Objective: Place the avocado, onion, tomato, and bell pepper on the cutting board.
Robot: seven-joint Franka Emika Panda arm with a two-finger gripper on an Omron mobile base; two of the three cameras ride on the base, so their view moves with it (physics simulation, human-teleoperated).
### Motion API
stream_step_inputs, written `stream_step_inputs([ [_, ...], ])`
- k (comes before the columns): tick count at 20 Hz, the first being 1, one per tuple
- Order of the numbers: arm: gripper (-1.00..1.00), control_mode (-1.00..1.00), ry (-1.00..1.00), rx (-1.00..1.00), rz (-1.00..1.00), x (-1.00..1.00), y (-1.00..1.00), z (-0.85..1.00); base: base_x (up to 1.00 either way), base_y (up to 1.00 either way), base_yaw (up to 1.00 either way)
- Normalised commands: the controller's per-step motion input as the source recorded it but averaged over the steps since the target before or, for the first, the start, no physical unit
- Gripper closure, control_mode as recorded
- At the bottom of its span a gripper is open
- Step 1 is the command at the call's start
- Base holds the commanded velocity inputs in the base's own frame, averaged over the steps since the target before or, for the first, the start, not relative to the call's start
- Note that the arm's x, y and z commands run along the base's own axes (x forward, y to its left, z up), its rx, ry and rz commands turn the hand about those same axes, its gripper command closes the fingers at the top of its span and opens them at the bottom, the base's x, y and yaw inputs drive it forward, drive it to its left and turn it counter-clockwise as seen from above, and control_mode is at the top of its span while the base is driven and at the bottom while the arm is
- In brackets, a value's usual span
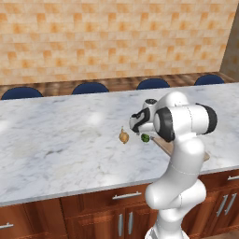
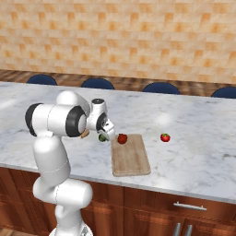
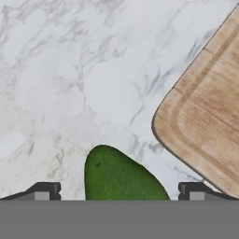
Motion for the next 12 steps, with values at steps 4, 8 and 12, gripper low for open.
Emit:
stream_step_inputs([
  [4,-1.0,-1.0,0.0,0.0,0.0,-0.23,0.0,0.04,0.0,0.0,0.0],
  [8,-1.0,-1.0,0.0,0.0,0.0,-0.2,0.03,0.0,0.0,0.0,0.0],
  [12,-1.0,-1.0,0.0,0.0,0.0,-0.02,0.08,-0.01,0.0,0.0,0.0],
])
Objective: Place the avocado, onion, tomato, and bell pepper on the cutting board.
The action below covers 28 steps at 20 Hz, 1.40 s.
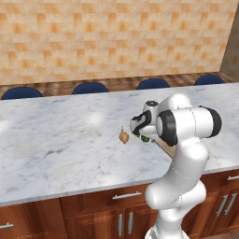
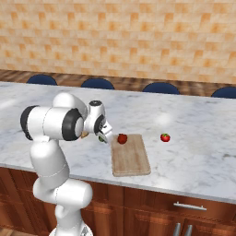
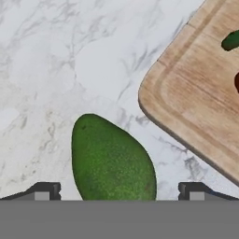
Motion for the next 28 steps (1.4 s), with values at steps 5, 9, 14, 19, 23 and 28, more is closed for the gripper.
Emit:
stream_step_inputs([
  [5,-1.0,-1.0,0.0,0.0,0.0,0.23,0.04,-0.14,0.0,0.0,0.0],
  [9,-1.0,-1.0,0.0,0.0,0.0,0.24,0.0,-0.09,0.0,0.0,0.0],
  [14,1.0,-1.0,0.0,0.0,0.0,0.21,0.0,-0.08,0.0,0.0,0.0],
  [19,1.0,-1.0,0.0,0.0,0.0,0.06,0.0,-0.05,0.0,0.0,0.0],
  [23,1.0,-1.0,0.0,0.0,0.0,0.0,0.0,0.03,0.0,0.0,0.0],
  [28,1.0,-1.0,0.0,0.0,0.0,-0.07,-0.04,0.55,0.0,0.0,0.0],
])
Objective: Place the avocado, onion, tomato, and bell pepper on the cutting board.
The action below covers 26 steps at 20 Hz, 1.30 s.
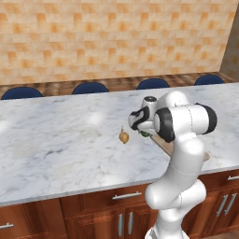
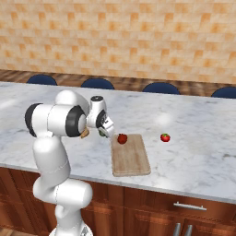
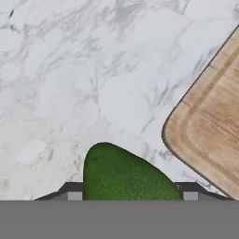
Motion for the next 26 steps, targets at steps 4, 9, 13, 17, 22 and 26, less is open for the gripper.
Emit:
stream_step_inputs([
  [4,1.0,-1.0,0.0,0.0,0.0,-0.08,-0.21,0.66,0.0,0.0,0.0],
  [9,1.0,-1.0,0.04,0.0,0.0,-0.15,-0.32,0.57,0.0,0.0,0.0],
  [13,1.0,-1.0,0.06,0.0,0.0,-0.26,-0.34,0.44,0.0,0.0,0.0],
  [17,1.0,-1.0,0.03,0.0,0.0,-0.34,-0.32,0.16,0.0,0.0,0.0],
  [22,1.0,-1.0,0.01,0.0,0.0,-0.26,-0.41,-0.01,0.0,0.0,0.0],
  [26,1.0,-1.0,0.01,0.0,0.0,-0.22,-0.51,-0.02,0.0,0.0,0.0],
])
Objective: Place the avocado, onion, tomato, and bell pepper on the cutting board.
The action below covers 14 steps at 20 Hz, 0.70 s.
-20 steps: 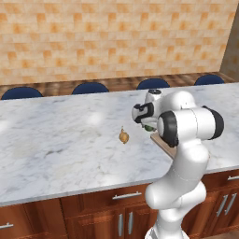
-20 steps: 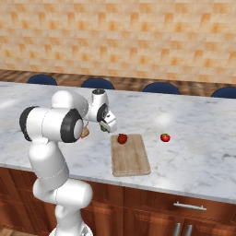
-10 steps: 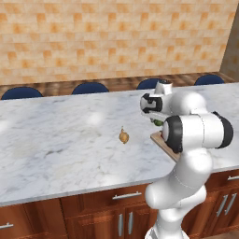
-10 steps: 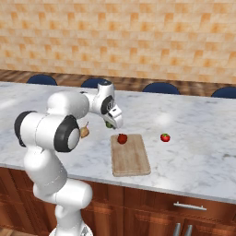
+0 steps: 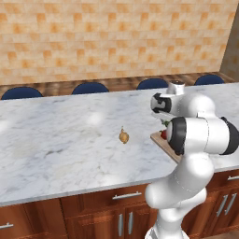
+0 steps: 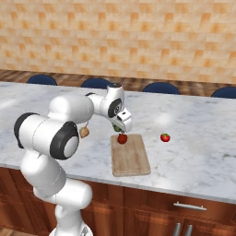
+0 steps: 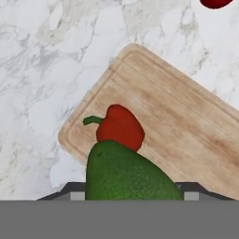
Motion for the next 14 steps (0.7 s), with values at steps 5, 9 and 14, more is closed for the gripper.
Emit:
stream_step_inputs([
  [5,1.0,-1.0,0.01,0.0,0.0,-0.18,-0.47,0.0,0.0,0.0,0.0],
  [9,1.0,-1.0,0.0,0.0,0.0,-0.06,-0.35,-0.15,0.0,0.0,0.0],
  [14,1.0,-1.0,0.0,0.0,0.0,0.0,-0.14,-0.39,0.0,0.0,0.0],
])
